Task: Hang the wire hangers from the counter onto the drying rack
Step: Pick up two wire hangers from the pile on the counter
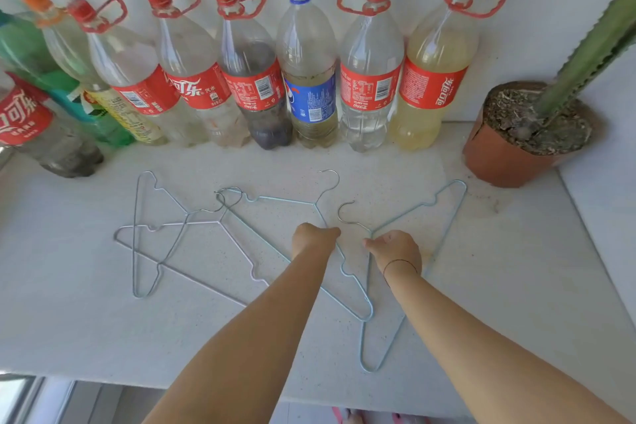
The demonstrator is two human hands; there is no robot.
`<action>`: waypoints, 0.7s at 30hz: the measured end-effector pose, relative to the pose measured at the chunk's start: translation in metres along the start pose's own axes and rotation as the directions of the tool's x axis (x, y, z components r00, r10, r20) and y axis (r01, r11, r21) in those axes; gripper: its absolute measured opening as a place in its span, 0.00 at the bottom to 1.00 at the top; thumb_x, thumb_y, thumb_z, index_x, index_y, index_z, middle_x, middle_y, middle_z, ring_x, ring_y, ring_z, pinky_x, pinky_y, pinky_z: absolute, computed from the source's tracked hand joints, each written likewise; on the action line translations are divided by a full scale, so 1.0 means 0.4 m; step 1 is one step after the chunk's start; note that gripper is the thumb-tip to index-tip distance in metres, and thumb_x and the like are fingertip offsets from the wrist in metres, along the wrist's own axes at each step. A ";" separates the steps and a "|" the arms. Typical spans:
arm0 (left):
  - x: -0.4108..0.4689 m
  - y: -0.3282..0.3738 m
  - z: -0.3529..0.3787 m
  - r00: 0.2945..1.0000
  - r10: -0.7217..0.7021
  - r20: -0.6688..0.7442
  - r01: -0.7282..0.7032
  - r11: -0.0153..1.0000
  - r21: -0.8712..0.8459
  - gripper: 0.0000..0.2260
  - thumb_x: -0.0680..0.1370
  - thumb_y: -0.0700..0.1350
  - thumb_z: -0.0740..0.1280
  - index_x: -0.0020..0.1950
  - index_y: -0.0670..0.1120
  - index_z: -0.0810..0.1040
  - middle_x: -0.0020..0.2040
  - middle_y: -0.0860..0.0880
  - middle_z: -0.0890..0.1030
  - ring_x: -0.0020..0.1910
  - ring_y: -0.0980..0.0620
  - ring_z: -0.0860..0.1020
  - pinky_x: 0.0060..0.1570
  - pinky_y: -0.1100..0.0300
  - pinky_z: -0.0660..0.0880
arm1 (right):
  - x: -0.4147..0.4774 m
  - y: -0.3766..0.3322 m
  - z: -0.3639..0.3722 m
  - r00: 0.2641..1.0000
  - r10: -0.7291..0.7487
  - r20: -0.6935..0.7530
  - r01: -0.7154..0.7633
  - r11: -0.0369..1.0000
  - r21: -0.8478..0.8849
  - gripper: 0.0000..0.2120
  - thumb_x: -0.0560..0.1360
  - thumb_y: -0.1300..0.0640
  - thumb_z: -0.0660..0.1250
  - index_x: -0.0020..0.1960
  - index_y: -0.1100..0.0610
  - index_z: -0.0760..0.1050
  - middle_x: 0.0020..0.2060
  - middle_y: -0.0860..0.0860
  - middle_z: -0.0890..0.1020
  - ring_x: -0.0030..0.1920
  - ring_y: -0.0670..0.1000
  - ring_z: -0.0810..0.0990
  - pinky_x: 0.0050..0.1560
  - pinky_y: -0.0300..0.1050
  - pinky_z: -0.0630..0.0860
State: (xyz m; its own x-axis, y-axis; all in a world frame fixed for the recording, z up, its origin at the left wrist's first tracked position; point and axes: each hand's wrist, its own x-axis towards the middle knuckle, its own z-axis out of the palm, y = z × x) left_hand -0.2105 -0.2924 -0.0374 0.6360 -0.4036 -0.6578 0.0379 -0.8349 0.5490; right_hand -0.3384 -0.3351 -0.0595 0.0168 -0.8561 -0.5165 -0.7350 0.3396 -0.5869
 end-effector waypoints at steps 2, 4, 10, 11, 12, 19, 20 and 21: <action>0.001 -0.011 -0.008 1.000 -0.013 0.023 0.016 0.994 -0.111 0.10 0.69 0.45 0.69 0.31 0.40 0.78 0.32 0.44 0.83 0.32 0.45 0.81 0.39 0.56 0.79 | -0.002 -0.007 0.003 1.000 0.013 0.002 -0.013 0.999 -0.037 0.10 0.70 0.48 0.71 0.38 0.55 0.78 0.41 0.55 0.84 0.43 0.56 0.82 0.43 0.45 0.77; -0.001 -0.023 -0.017 0.998 -0.002 0.055 0.013 0.976 -0.215 0.09 0.71 0.40 0.67 0.31 0.41 0.78 0.31 0.44 0.82 0.28 0.46 0.80 0.36 0.58 0.78 | -0.002 -0.010 0.007 1.000 0.018 0.000 -0.018 0.997 -0.069 0.12 0.70 0.48 0.71 0.46 0.56 0.81 0.44 0.54 0.84 0.45 0.56 0.82 0.39 0.42 0.74; -0.032 -0.054 -0.055 0.995 0.082 0.049 -0.057 0.923 -0.380 0.07 0.75 0.38 0.66 0.38 0.41 0.79 0.31 0.44 0.80 0.23 0.54 0.73 0.25 0.67 0.69 | -0.005 -0.020 0.006 0.999 0.019 -0.036 -0.024 0.990 -0.139 0.09 0.72 0.53 0.69 0.43 0.59 0.82 0.36 0.56 0.82 0.32 0.53 0.73 0.36 0.39 0.71; -0.037 -0.056 -0.060 0.995 0.094 0.043 -0.069 0.913 -0.401 0.07 0.75 0.38 0.66 0.38 0.41 0.79 0.32 0.45 0.80 0.25 0.53 0.74 0.26 0.67 0.70 | -0.009 -0.020 0.005 0.999 0.017 -0.037 -0.022 0.990 -0.142 0.09 0.72 0.54 0.68 0.42 0.60 0.81 0.35 0.56 0.81 0.32 0.53 0.72 0.37 0.40 0.72; -0.044 -0.058 -0.065 0.994 0.106 0.040 -0.079 0.901 -0.426 0.07 0.76 0.38 0.66 0.38 0.41 0.80 0.33 0.45 0.80 0.28 0.52 0.74 0.28 0.66 0.71 | -0.012 -0.020 0.004 1.000 0.010 -0.028 -0.014 0.990 -0.144 0.09 0.72 0.55 0.68 0.41 0.60 0.81 0.34 0.56 0.81 0.32 0.54 0.73 0.36 0.40 0.71; -0.103 -0.082 -0.092 0.988 0.150 -0.045 -0.152 0.843 -0.516 0.07 0.76 0.34 0.63 0.48 0.41 0.79 0.37 0.44 0.81 0.36 0.49 0.79 0.34 0.64 0.75 | -0.054 0.009 -0.025 0.991 -0.127 -0.034 0.130 0.984 0.123 0.10 0.71 0.61 0.64 0.36 0.65 0.78 0.25 0.58 0.79 0.34 0.62 0.81 0.32 0.44 0.73; -0.114 -0.084 -0.098 0.985 0.154 -0.073 -0.169 0.836 -0.522 0.07 0.76 0.33 0.63 0.50 0.41 0.79 0.37 0.44 0.80 0.35 0.50 0.79 0.33 0.65 0.75 | -0.062 0.013 -0.031 0.992 -0.128 -0.022 0.130 0.968 0.217 0.06 0.71 0.61 0.64 0.38 0.62 0.78 0.24 0.54 0.79 0.33 0.60 0.82 0.36 0.48 0.77; -0.127 -0.086 -0.104 0.983 0.158 -0.096 -0.185 0.827 -0.530 0.08 0.76 0.33 0.63 0.52 0.41 0.79 0.37 0.44 0.80 0.34 0.51 0.78 0.32 0.66 0.75 | -0.068 0.021 -0.039 0.992 -0.123 -0.016 0.121 0.946 0.302 0.04 0.71 0.62 0.63 0.41 0.59 0.77 0.25 0.52 0.79 0.33 0.59 0.82 0.40 0.52 0.79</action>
State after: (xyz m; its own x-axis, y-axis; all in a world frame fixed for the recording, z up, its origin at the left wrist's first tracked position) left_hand -0.2119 -0.2275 -0.0015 0.7051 -0.4924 -0.5103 0.3227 -0.4180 0.8492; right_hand -0.3556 -0.3151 -0.0406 0.0962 -0.8972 -0.4309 -0.4883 0.3347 -0.8059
